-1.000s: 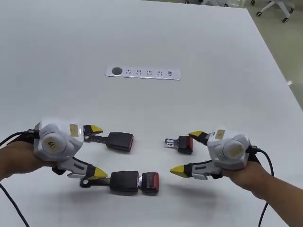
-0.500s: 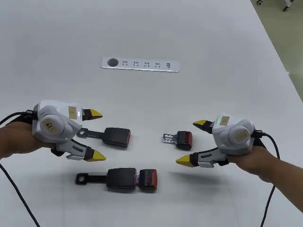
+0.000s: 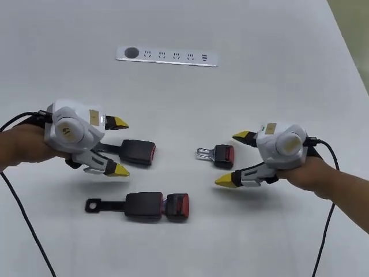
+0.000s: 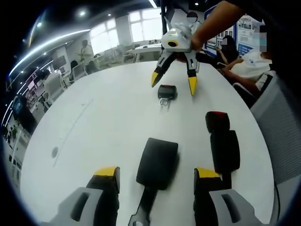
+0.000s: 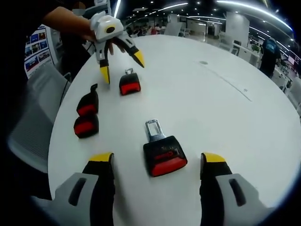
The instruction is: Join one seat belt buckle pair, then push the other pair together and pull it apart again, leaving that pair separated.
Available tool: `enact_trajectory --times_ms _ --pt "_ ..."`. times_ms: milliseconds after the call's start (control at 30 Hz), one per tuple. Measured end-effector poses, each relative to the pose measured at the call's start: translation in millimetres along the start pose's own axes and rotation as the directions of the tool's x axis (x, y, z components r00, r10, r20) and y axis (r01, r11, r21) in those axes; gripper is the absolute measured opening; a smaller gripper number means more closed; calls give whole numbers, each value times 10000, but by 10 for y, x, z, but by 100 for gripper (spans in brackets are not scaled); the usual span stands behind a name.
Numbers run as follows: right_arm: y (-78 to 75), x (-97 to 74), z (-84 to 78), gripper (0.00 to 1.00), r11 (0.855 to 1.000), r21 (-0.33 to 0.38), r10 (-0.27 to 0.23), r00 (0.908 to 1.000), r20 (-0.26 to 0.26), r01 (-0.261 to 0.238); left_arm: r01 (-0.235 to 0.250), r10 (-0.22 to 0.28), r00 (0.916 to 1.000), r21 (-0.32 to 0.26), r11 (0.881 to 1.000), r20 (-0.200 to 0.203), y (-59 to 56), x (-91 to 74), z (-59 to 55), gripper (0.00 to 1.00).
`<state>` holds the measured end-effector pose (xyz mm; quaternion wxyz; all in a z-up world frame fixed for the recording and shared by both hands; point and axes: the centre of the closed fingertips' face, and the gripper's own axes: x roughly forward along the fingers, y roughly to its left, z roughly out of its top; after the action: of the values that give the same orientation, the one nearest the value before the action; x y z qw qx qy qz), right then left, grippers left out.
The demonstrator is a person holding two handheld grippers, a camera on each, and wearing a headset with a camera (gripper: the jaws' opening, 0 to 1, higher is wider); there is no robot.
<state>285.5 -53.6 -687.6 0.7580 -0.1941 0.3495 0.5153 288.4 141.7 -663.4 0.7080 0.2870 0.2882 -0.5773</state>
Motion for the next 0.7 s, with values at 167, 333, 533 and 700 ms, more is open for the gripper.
enact_trajectory --times_ms 167,333,533,700 --pt "-4 39 10 67 9998 -77 163 9998 -84 -163 318 -318 9995 40 9995 -86 -9 96 -52 64" --pt "13 46 -1 57 9994 -165 307 9994 -188 -310 486 -486 9987 17 9988 -156 -5 156 -91 61" --pt "-15 69 7 52 9990 -298 337 9992 -197 -343 709 -711 9972 -82 9975 -225 -31 215 -127 56" --pt "-15 63 11 44 9985 -387 376 9991 -199 -383 981 -980 9950 41 9952 -204 -74 232 -101 48"
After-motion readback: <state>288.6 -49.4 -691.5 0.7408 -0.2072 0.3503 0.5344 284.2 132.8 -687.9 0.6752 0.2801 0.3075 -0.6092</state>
